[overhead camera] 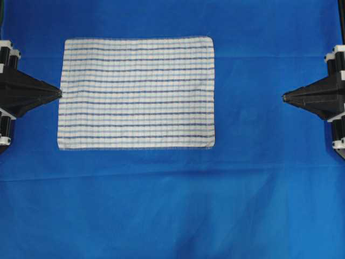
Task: Fold the blue towel.
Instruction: 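Grasp the top corners of the white striped towel with both grippers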
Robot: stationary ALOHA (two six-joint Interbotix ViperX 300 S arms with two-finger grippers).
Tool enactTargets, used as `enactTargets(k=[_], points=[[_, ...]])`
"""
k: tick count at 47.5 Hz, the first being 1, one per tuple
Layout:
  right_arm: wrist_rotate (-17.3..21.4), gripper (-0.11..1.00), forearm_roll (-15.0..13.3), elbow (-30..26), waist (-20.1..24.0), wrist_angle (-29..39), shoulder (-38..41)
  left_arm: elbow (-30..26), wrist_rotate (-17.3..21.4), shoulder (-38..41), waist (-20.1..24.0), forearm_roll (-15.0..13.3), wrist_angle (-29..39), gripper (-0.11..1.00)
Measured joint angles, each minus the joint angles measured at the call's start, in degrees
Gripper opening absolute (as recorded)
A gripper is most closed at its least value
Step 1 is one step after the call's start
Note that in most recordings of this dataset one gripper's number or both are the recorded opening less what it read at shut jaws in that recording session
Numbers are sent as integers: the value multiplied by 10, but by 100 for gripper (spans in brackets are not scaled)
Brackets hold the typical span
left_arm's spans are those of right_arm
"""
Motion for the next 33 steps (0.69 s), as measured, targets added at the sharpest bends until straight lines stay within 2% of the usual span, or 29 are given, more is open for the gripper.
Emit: enactTargets(k=[8,21,28,31,33], points=[[2,0,0,-13,-14,-1,15,1,-3,0,33,-15,31,-1],[10,0,0,-46,-86,0,97,4,-3,4,76,-16,82,-1],[20,0,1,-61,-125,0,163,21,-3,5,121,-16,101,0],[25,1,1,-69,-144,0,195,29,-4,8,143,-15,104,4],[30,1,1,-75,-156,1,214,34,-3,13,161,-16,105,12]])
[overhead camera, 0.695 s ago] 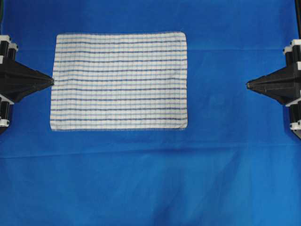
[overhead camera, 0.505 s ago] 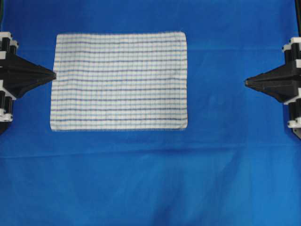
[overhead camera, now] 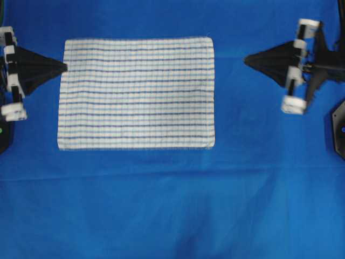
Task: Fold the blue towel.
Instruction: 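Grasp the top corners of the white striped towel with both grippers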
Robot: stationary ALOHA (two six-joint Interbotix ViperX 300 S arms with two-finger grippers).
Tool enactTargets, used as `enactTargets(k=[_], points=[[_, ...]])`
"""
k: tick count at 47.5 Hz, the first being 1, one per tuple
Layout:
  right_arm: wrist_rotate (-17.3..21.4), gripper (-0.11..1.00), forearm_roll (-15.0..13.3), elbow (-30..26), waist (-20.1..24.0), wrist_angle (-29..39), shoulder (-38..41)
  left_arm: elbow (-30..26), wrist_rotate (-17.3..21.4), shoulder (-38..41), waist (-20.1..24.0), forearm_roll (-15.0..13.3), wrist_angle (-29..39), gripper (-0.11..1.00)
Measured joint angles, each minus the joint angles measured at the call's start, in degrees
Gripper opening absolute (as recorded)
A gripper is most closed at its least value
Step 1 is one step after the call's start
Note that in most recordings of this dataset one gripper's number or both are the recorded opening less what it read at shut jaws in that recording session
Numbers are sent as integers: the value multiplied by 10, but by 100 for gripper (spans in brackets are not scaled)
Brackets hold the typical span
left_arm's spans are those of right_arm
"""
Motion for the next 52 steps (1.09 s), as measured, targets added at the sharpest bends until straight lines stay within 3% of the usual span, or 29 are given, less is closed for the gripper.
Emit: enactTargets(k=[3,11,14,21,34,43,52], points=[[4,7,0,-11,-18,2,34,6,-2,14,32,0,0,29],[7,55,0,-47,-56,15,118,14,0,70,115,0,0,78],[7,60,0,-63,-73,24,156,16,7,103,151,0,-3,90],[7,55,0,-91,-103,32,234,17,19,190,206,2,-20,86],[7,55,0,-136,-135,33,352,2,37,346,261,2,-74,87],[4,55,0,-158,-156,32,403,-17,48,426,279,2,-100,87],[2,55,0,-165,-170,23,432,-29,63,456,291,3,-104,87]])
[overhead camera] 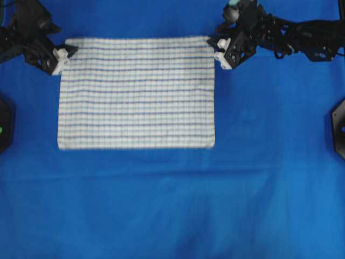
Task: Fold the blue towel.
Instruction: 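Grasp the top corners of the white striped towel with both grippers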
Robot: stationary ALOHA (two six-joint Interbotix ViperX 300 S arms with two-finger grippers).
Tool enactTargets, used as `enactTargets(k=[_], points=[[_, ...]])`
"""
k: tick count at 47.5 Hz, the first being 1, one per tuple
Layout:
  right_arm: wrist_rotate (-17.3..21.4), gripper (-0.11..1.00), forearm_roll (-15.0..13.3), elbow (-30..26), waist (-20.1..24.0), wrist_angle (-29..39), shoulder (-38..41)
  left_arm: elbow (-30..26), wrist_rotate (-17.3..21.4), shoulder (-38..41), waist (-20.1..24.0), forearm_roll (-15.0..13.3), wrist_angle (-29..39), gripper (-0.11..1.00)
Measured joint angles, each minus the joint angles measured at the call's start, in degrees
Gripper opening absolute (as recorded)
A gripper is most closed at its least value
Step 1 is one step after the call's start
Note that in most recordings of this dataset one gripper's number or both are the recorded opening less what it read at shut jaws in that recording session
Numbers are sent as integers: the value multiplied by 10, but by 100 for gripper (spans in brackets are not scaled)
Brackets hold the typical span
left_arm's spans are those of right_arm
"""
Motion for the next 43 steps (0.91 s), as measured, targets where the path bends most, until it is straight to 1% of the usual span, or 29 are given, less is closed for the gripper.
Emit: enactTargets(k=[6,14,17,19,21,24,27,28,32,35,43], points=[[0,54,-1,-4,-1,-10,16,-4,2,11,3,0,-1,86],[0,54,-1,-14,-1,-14,37,-8,3,22,5,0,-1,83],[1,53,0,-18,-2,-15,41,-8,3,25,8,-1,-1,80],[0,49,-1,-21,-1,-15,44,-9,3,27,8,0,-1,77],[-1,43,-1,-23,-1,-15,46,-9,3,29,10,0,-1,72],[-1,27,-3,-24,-1,-14,47,-10,4,35,10,0,2,57],[0,10,-4,-24,-1,-12,47,-11,6,41,10,0,5,39],[-1,6,-6,-24,0,-11,47,-12,8,42,9,0,7,33],[-1,5,-9,-24,1,-7,47,-16,18,45,5,1,13,13],[-1,5,-10,-24,3,-5,46,-17,27,44,0,1,16,3],[-1,5,-11,-25,8,-4,46,-17,30,43,-4,1,18,3]])
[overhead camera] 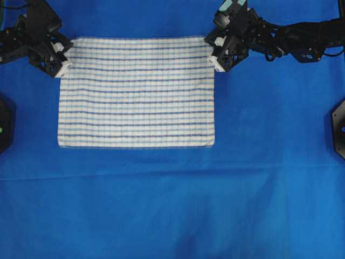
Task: Fold the blue towel.
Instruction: 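Grasp the top corners of the white striped towel with both grippers, then pull both top corners down toward the bottom edge, folding the towel in half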
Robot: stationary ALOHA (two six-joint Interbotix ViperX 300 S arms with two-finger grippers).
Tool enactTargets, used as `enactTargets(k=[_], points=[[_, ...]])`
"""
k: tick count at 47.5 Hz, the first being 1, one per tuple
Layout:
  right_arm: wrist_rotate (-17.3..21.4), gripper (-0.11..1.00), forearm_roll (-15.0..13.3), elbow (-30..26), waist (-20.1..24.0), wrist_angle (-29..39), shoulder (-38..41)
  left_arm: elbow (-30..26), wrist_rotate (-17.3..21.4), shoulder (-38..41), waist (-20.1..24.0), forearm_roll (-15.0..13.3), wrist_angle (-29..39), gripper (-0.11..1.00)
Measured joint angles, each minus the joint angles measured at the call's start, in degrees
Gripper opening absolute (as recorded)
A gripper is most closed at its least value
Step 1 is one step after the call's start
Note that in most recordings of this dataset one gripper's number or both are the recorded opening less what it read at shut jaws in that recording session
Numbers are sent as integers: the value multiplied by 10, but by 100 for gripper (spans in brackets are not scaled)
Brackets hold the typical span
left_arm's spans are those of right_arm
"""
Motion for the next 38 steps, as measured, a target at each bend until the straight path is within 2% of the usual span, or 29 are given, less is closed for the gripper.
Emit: enactTargets(k=[13,25,30,38], points=[[3,5,0,5,2,2,-37,4,1,-69,-4,0,47,3],[3,5,0,7,3,2,-50,22,-6,-120,-18,0,52,3],[3,5,0,10,8,2,-50,27,-18,-125,-34,0,54,3],[4,5,0,21,33,15,-69,32,-49,-142,-98,-1,91,3]])
